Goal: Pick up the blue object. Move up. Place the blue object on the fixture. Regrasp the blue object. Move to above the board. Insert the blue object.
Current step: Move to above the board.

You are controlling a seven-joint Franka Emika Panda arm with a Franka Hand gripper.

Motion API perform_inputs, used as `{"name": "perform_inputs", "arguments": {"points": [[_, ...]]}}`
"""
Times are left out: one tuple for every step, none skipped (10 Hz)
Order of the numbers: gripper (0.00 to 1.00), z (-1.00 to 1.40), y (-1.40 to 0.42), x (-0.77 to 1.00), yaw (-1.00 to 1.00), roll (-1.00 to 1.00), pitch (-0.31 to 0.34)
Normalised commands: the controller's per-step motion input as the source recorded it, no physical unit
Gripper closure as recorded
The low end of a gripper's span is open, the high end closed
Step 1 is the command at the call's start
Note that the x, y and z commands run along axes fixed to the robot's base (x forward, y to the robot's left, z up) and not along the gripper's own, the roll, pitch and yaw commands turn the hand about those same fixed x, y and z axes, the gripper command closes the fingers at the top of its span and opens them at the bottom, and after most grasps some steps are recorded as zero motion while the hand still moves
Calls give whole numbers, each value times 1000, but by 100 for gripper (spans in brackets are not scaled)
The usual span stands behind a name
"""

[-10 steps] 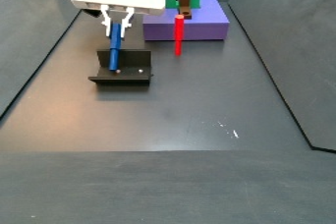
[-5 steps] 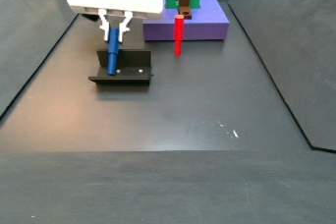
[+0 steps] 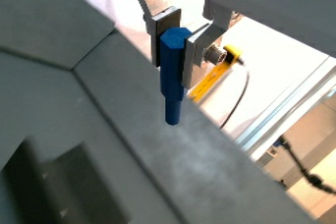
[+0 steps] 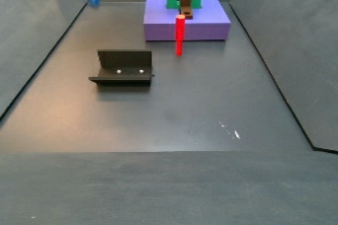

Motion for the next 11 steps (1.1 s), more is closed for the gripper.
{"name": "perform_inputs", "arguments": {"points": [[100,1400,25,-103,-39,-28,15],[100,656,8,-57,-32,-13,28],[100,303,-1400,-1097,-147,-1000,136],[100,264,-1400,-1089,-143,-1000,139],[100,275,-1400,-1202,-126,-1000,128],[100,254,-1400,-1192,-123,-1000,132],[100,268,-1400,-1182,-113,-1000,146],[100,278,-1400,-1207,-102,-1000,149],[100,121,-583,-553,-89,-1000,144],[100,7,-91,-146,-76,-1000,152],[100,-3,22,-26,-66,-1000,152]]}}
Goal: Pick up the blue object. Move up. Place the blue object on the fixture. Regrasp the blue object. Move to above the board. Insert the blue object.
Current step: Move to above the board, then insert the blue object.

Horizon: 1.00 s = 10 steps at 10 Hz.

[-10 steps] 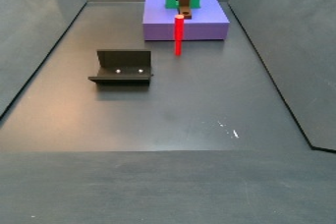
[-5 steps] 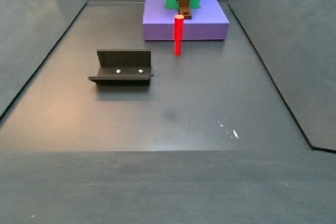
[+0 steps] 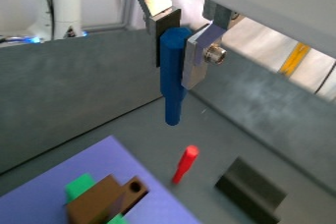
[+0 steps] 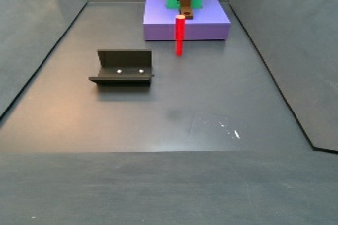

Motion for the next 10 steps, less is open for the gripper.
{"name": "perform_inputs", "arguments": {"points": [[100,14,-9,-64,-43,-1000,126],[100,-4,36,-67,-26,-1000,101],[100,8,47,-65,-9,-673,38],[100,-14,42,-63,-2,-465,-3],[100,3,19,-54,-1,-213,-27],[100,0,0,0,0,-6,0],[100,-143,-34,0,0,-74,-21],[100,-180,-74,0,0,-144,-54],[100,-214,-249,0,0,-249,-86],[100,-317,-440,0,60,-300,-140]]}}
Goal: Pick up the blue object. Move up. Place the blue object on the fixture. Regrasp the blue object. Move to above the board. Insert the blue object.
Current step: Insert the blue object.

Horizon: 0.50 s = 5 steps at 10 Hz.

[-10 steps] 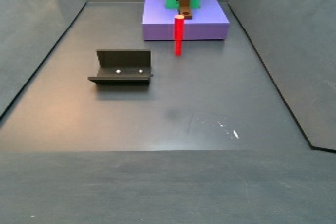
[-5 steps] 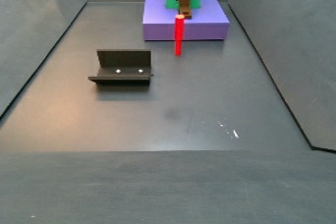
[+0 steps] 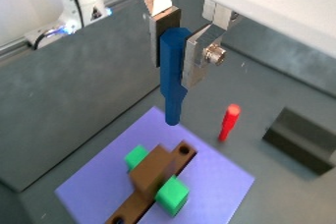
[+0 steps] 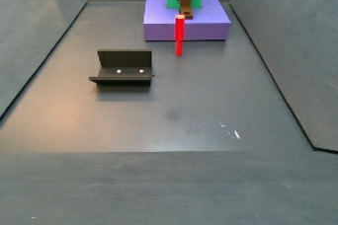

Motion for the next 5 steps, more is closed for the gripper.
{"name": "perform_inputs", "arguments": {"points": [[100,-371,-491,0,106,-287,-153],[100,-403,-514,0,109,-271,-151],[100,-500,-580,0,120,-197,-163],[100,-634,-617,-114,129,0,-133],[100,-471,-434,-177,129,0,-117]]}}
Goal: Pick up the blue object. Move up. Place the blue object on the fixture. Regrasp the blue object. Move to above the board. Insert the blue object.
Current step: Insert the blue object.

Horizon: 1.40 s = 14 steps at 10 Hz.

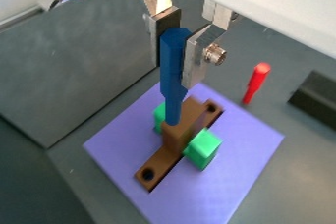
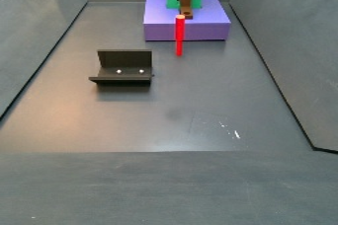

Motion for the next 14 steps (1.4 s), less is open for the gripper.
{"name": "perform_inputs", "arguments": {"points": [[100,-311,-263,-143,117,0,-117],[100,-320,-234,-120,100,0,-107],[100,-291,-231,-71,129,0,-91],[100,-297,-289,-80,211,70,-77],[100,-271,-443,-3,320,233,-41],[100,-249,-366,0,306,293,0],[100,-300,-160,26,149,299,0],[100,-297,0,49,26,216,0],[100,-337,0,126,11,173,0],[100,-320,0,171,17,167,0],[100,-289,0,71,0,116,0],[100,-271,-69,23,0,0,-21],[100,-363,-20,154,51,20,-50],[100,-289,-11,226,157,97,0]]}}
